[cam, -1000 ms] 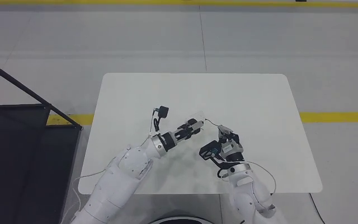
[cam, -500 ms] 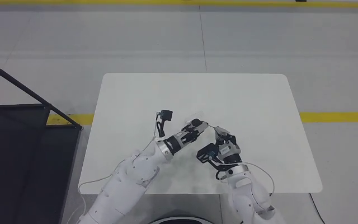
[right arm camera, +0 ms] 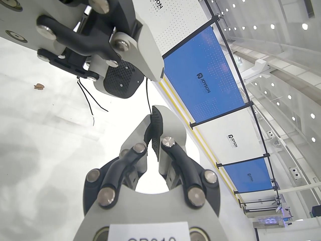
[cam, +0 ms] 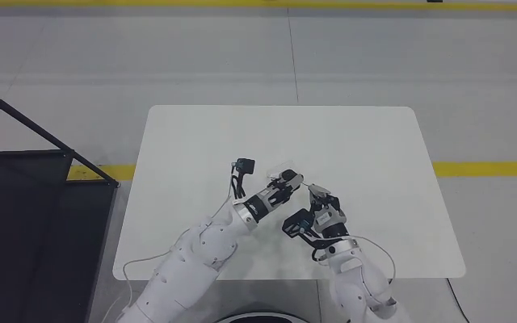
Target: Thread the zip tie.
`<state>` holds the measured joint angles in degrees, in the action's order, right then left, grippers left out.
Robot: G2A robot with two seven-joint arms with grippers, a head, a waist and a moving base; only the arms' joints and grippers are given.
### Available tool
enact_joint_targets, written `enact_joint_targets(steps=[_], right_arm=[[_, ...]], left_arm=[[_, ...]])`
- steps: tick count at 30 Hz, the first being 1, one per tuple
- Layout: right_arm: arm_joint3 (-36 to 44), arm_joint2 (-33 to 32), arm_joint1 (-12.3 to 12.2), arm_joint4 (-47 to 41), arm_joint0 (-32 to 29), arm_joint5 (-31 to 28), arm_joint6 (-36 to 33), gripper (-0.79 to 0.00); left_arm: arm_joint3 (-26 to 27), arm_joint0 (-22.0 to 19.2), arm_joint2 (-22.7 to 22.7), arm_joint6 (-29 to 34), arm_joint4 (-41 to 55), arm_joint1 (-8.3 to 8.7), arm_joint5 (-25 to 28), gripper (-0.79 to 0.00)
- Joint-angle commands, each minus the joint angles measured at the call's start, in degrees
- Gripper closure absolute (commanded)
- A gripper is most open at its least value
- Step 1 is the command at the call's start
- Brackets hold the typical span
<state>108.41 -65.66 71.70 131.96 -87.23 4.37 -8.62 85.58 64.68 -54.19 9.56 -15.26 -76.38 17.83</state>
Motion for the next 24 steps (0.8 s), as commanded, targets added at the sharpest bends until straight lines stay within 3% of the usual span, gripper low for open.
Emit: enact_joint_targets(steps=[1,18,24], right_arm=[[0.1,0.0,0.1,0.1,-0.2,0.1,-0.2,0.000],[0.9,-0.3,0.6,0.0,-1.1,-0.5,-1.2,0.000],[1.4,-0.6,0.7,-0.3,-1.6,-0.5,-1.6,0.000]], left_arm=[[-0.1,-0.1,0.0,0.2,0.1,-0.08,0.2,-0.268],[-1.9,-0.9,0.2,1.1,-0.1,-0.85,1.7,-0.234],[-2.4,-1.3,0.3,1.8,-0.2,-1.09,2.4,-0.166]])
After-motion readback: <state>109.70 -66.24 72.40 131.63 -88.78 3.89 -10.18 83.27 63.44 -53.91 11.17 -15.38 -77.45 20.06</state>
